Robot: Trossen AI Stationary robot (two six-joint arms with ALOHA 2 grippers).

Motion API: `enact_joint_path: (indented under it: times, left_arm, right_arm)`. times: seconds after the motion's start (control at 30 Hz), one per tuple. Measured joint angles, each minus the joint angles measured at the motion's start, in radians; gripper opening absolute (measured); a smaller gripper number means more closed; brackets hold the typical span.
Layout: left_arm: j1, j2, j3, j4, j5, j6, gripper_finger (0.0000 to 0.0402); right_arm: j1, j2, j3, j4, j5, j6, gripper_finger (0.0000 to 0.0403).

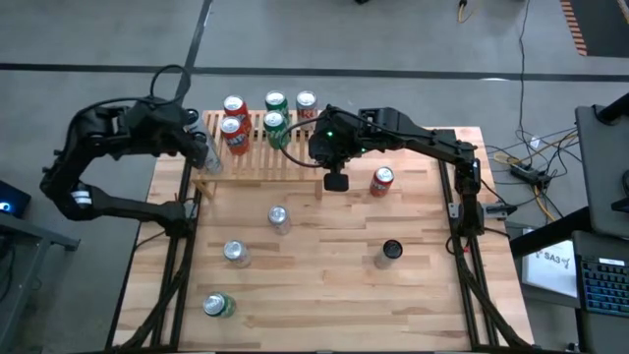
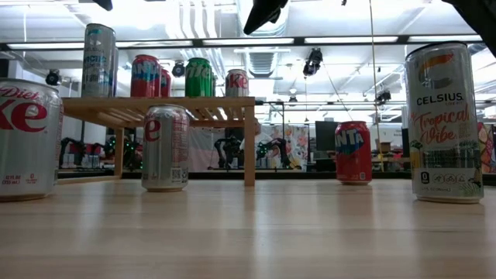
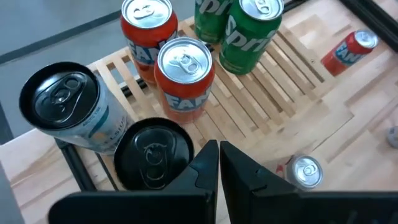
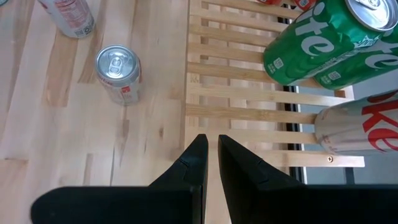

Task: Place canned beverage on shelf
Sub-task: Put the top white/blue soda can on the shelf aligned with the other white/blue soda can

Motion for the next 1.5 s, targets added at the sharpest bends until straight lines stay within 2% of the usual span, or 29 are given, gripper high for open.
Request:
enact_joint_path:
  times: [0.2,0.5,0.8,1.0,1.23,1.5]
  left_arm:
    - [0.0,0.008,-0.01,0.001,0.0,0.005,0.0]
    - [0.0,-0.07,-0.123,-0.001,0.035,-0.036,0.0]
    - [0.0,-0.118,-0.126,-0.001,0.025,-0.058,0.0]
    - [0.0,-0.125,-0.144,0.0,-0.02,-0.064,0.0]
    - [0.0,-0.123,-0.145,0.0,-0.12,-0.044,0.0]
    - [0.0,-0.123,-0.153,0.0,-0.133,-0.035,0.0]
  right_arm:
    - [0.0,0.0,0.0,-0.007,0.0,0.0,0.0027]
    - [0.0,0.0,0.0,-0.007,0.0,0.001,0.0027]
    - [0.0,0.0,0.0,-0.007,0.0,0.001,0.0027]
    - [0.0,0.0,0.0,-0.007,0.0,0.001,0.0027]
    - [0.0,0.0,0.0,-0.007,0.0,0.001,0.0027]
    - [0.0,0.0,0.0,-0.007,0.0,0.0,0.0027]
